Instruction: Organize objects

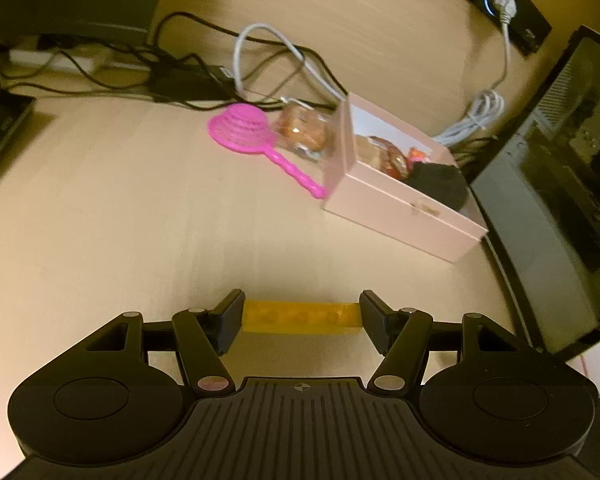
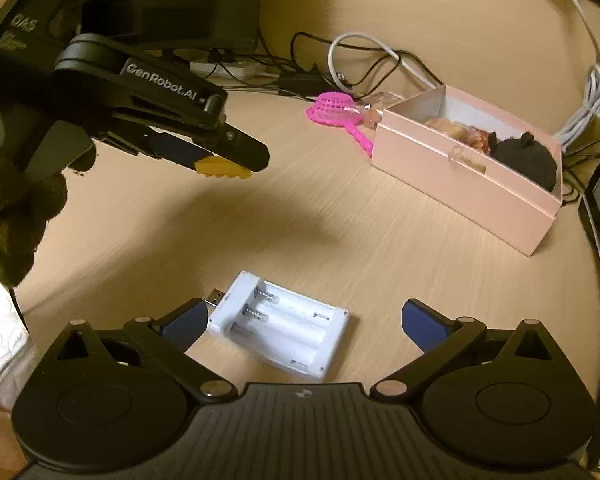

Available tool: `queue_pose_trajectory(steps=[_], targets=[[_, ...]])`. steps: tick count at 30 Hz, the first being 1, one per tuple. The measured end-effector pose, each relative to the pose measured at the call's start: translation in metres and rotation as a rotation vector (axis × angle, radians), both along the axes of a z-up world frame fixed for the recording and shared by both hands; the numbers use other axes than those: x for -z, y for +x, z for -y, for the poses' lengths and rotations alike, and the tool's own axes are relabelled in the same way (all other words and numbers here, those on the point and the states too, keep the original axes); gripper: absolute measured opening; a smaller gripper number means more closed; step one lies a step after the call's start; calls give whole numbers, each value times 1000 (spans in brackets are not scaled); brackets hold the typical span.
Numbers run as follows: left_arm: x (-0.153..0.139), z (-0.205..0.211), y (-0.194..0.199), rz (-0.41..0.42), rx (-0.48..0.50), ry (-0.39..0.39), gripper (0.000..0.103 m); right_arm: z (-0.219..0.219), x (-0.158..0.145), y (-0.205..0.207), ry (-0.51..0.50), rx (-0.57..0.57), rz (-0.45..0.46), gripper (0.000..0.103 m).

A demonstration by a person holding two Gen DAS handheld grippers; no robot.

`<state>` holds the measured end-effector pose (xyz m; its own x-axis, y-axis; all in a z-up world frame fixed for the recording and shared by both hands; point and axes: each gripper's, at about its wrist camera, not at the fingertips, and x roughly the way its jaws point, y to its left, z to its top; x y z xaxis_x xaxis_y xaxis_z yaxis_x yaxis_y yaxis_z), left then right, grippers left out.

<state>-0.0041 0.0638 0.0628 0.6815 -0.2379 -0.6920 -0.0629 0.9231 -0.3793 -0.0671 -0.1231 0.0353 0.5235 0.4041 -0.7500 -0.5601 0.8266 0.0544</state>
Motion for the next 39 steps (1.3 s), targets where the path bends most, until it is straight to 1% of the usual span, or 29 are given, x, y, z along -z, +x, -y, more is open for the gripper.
queue_pose_trajectory(steps=[3,5,7,8,9,12,14,16,19,20,21,23,24,26,29,31,32,33,35,36,37,38,39], targets=[[-2,-1,-1,-3,-26,41,68,-5,6,11,43,52,-103,103],[-1,-3,-1,-5,-32,43,68,-15,13,14,26,78,-120,103],[-1,-4,-2,-9,-37,45,68,-23,15,12,-14,61,-90,102],[-1,-5,-2,-10,-38,48,68,-27,14,10,-34,42,-73,94],[-1,-6,-1,-12,-38,49,68,-29,14,7,-62,12,-54,83],[1,-6,1,-21,-34,49,68,-22,12,1,-64,-36,-39,81],[3,-5,5,-28,-21,47,68,-10,5,-2,-54,-25,-8,81],[4,-1,9,-22,4,34,68,4,-6,-1,-36,14,22,80],[-5,12,20,27,72,-1,68,31,-19,6,-11,94,63,79],[-12,19,27,58,101,-9,68,40,-24,9,-7,128,83,71],[-19,25,33,93,124,-15,68,48,-26,10,-4,152,91,58],[-34,41,51,150,164,-23,68,62,-32,13,16,217,93,57],[-40,50,61,166,183,-22,68,70,-35,17,29,248,95,54],[-55,69,88,192,227,-5,68,78,-35,26,31,287,98,52],[-66,95,122,237,270,35,68,87,-34,24,28,311,104,53],[-64,108,141,236,290,50,68,94,-29,16,26,293,91,64],[-59,113,150,217,303,44,68,95,-24,15,19,284,86,82],[-51,118,159,194,313,37,68,96,-22,10,8,285,89,94],[-38,126,173,182,330,42,68,98,-14,5,-15,285,80,97],[-31,133,181,195,344,86,68,99,-11,4,-22,289,63,97],[-24,143,188,197,364,173,68,100,-8,2,-25,296,51,97],[-15,154,198,166,394,255,67,100,-6,2,-26,300,39,97],[-9,157,206,142,402,267,68,99,-5,2,-26,298,31,97]])
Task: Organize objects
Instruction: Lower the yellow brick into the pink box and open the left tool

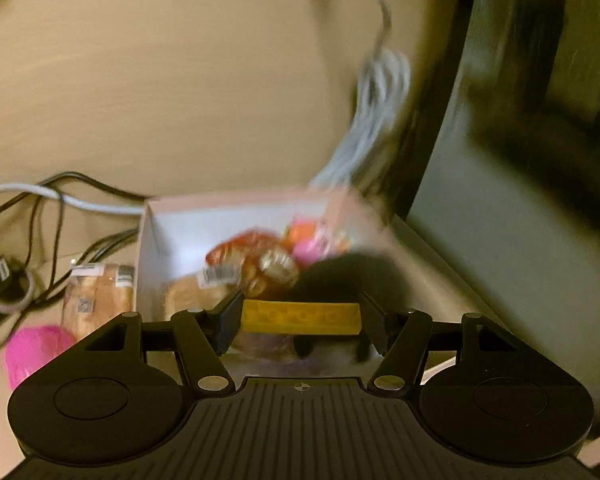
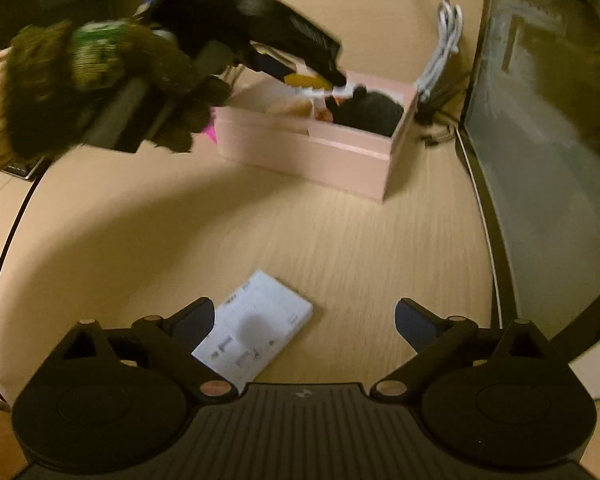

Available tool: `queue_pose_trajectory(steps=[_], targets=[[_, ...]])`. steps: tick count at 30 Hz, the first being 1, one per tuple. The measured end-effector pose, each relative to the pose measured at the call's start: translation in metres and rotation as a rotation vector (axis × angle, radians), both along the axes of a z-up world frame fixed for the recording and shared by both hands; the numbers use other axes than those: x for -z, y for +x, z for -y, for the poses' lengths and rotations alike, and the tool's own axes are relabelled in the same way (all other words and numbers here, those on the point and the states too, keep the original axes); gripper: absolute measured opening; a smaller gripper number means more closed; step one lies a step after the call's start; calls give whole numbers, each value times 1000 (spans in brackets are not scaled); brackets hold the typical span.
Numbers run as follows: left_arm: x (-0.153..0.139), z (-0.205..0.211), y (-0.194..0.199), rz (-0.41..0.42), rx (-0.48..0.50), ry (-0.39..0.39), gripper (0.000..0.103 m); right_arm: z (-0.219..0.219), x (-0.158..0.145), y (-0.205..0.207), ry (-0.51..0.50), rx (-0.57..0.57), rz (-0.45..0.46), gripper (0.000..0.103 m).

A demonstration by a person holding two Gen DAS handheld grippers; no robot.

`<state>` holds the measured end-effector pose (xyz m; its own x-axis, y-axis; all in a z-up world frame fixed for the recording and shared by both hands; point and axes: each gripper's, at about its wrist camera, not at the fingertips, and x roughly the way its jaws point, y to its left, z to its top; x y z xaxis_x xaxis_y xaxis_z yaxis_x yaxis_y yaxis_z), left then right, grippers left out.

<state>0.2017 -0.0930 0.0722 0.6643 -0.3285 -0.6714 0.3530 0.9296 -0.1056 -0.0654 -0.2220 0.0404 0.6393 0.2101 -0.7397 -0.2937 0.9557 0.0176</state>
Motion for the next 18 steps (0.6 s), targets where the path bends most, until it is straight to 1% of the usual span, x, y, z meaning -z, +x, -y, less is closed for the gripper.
queue_pose_trajectory(steps=[1,2,3,4,5,6,7,8,9,10,11,12,13,14,15,16,18], targets=[[2,-1,5,-9,-19,-21,68,-1,1,-1,1,-3,-3,98],[0,-1,5,5,-38,-19,68,-2,2,-2,6,-8,-5,101],[-2,-1,5,22,-43,-13,68,-2,4,-3,11,-12,-10,103],[-5,-4,4,35,-50,-27,69,-4,6,-3,15,-19,-24,103],[-6,-3,3,54,-64,-4,67,-5,10,-3,13,-22,-35,103],[-6,1,3,62,-55,52,67,-7,13,-4,5,-23,-44,103],[-6,0,3,50,-22,45,68,-10,16,-5,-2,-25,-47,103],[-6,-7,3,40,-30,2,68,-12,17,-6,-6,-29,-47,103],[-6,-12,3,41,-68,0,66,-14,18,-7,-7,-33,-47,103],[-6,-18,2,38,-82,-12,66,-16,18,-8,-8,-36,-48,103],[-5,-29,1,15,-84,-83,66,-18,17,-9,-12,-40,-47,103],[-5,-43,1,-8,-119,-173,66,-20,16,-11,-16,-42,-41,103],[-6,-53,-3,-10,-164,-235,66,-21,15,-13,-20,-44,-34,103],[-8,-65,-11,8,-202,-293,65,-22,14,-15,-21,-43,-27,103],[-10,-75,-19,26,-224,-331,65,-22,14,-17,-20,-41,-25,103],[-13,-83,-28,43,-240,-345,65,-21,14,-18,-17,-39,-27,103],[-16,-95,-46,58,-258,-326,65,-23,15,-20,-17,-45,-32,103]])
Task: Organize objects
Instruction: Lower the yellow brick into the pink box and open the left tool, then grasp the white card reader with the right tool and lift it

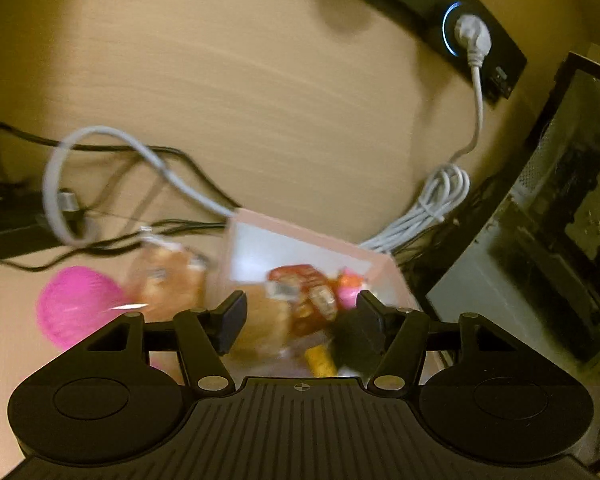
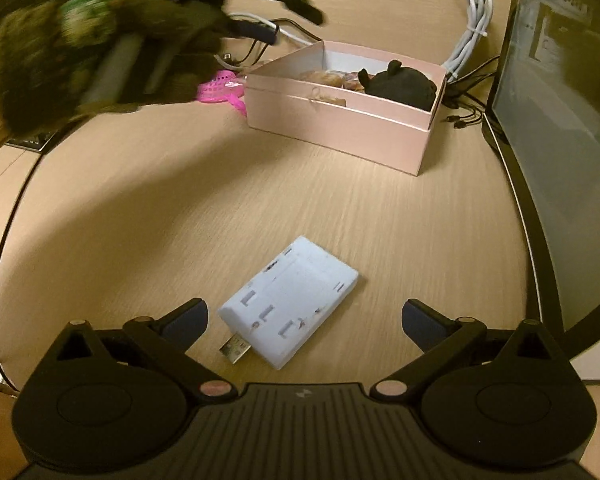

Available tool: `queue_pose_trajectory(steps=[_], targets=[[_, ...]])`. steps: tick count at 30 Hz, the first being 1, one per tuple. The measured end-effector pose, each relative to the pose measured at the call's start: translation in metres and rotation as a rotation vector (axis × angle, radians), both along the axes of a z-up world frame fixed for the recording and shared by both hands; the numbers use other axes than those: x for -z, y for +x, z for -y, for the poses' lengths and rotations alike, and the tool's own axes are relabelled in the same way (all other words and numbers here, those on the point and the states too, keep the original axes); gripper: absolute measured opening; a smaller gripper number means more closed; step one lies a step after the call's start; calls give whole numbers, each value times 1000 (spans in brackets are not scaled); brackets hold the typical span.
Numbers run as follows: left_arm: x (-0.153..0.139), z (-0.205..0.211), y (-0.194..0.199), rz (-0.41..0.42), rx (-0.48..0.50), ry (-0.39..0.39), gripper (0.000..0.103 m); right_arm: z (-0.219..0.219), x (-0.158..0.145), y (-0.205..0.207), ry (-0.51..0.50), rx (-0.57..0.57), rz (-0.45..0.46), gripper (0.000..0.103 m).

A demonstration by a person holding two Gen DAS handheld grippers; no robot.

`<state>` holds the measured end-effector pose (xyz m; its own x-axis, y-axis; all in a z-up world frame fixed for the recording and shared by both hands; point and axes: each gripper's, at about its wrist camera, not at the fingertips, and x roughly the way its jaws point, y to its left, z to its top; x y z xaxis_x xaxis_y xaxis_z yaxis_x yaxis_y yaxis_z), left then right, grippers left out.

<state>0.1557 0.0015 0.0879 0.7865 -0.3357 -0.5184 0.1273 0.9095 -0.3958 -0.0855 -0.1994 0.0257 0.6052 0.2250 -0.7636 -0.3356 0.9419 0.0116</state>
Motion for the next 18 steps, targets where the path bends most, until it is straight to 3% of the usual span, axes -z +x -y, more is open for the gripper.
queue_pose_trajectory(steps=[8,12,14,15,17,18], targets=[[18,-49,-79,-96,-71,-45,65,-12,-2,4,-80,-137,41,103],[27,-65,-111,-142,-114,-87,65,0,0,23,38,-62,-72,103],[29,-70,-121,-149,-135,-103,65,-5,5,28,49,-17,-101,101],[31,-72,-124,-152,-142,-114,65,-10,8,28,29,-13,-91,85],[32,-75,-128,-160,-146,-123,65,-25,8,25,-40,-51,-39,69],[32,-75,-130,-160,-144,-120,65,-29,5,26,-43,-75,-41,54]])
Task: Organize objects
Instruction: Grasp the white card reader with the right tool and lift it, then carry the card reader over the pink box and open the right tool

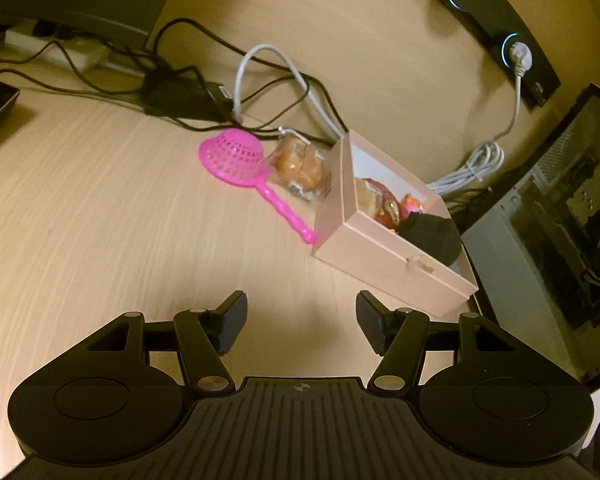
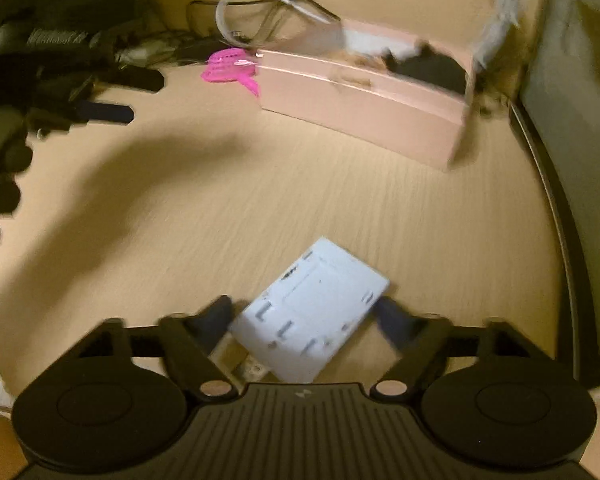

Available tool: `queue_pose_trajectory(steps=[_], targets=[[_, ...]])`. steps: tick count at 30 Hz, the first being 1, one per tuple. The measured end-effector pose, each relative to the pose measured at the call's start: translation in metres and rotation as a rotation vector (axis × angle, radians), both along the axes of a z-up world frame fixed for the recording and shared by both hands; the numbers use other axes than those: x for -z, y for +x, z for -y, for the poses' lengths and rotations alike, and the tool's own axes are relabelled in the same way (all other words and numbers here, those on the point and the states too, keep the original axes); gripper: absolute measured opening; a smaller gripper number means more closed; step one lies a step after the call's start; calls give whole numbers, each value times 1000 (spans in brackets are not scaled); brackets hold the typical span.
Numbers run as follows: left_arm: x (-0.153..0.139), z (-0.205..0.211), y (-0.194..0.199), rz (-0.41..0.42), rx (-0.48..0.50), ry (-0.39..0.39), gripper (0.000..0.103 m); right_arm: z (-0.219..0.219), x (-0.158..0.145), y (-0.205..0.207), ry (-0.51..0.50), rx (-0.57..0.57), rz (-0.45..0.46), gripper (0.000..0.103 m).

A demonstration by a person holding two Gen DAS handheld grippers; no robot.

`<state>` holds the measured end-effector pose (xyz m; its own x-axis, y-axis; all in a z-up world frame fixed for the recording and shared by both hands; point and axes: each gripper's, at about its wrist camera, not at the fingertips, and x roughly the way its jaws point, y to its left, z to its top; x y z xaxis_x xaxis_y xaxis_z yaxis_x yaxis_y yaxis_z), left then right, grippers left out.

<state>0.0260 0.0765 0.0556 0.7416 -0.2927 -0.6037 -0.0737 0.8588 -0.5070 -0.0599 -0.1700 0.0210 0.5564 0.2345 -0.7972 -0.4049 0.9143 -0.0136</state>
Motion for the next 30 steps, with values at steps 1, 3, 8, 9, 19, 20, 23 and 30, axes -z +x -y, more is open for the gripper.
queue_pose_trajectory(steps=[1,3,8,9,19,20,23,30], targets=[[-1,0,-2,3,5,3,65,-3,-3,2,-4,-13,-6,49],[-2,0,-5,11,11,7,65,-4,-19,7,13,-28,16,47],[-2,4,-18,-1,47,73,65,-4,-87,45,57,-5,207,47],[-2,5,-20,-5,59,87,65,-6,-102,60,46,13,273,47],[5,-20,-35,-52,19,94,65,-51,-122,191,123,71,292,77],[4,-24,-37,-56,13,92,65,-62,-114,199,136,58,248,78],[2,-40,-44,-60,-6,89,65,-99,-93,232,129,62,157,78],[-2,-78,-60,-64,-33,102,65,-164,-42,315,-23,175,60,78]])
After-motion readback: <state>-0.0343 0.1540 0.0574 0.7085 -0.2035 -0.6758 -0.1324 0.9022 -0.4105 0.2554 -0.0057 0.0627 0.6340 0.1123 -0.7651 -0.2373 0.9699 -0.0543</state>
